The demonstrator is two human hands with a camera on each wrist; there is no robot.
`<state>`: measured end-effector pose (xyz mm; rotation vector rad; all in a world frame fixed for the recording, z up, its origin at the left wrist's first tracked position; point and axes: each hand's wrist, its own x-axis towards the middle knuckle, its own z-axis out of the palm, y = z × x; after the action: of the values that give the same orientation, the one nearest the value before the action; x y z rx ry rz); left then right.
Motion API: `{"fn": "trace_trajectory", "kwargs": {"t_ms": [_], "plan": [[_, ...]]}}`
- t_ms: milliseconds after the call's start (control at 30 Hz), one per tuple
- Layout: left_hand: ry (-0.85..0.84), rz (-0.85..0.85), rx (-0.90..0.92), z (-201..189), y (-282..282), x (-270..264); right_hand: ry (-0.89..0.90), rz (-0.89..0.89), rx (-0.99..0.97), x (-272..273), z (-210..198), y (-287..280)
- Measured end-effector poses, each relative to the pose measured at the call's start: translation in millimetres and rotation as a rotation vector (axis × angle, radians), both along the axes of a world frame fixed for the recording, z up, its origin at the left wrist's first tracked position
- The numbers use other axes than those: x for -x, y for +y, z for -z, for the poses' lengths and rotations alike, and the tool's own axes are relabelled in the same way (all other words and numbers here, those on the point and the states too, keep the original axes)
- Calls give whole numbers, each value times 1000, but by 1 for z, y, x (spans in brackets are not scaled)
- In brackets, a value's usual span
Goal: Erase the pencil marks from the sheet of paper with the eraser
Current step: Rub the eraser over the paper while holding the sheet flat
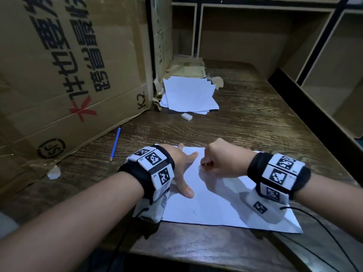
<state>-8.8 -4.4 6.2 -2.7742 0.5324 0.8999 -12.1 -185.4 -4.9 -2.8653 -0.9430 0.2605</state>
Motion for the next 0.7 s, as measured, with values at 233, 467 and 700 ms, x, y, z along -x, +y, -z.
{"fn": "trace_trajectory", "kwargs": {"t_ms": [233, 467, 700], "plan": [[-14, 19, -1, -5, -7, 0, -60, 90, 12, -21, -2, 7], [-47, 25, -10, 0, -6, -2, -24, 76, 72, -16, -8, 8], [-67, 7, -30, 4, -6, -6, -24, 71, 136, 0, -6, 10]]}}
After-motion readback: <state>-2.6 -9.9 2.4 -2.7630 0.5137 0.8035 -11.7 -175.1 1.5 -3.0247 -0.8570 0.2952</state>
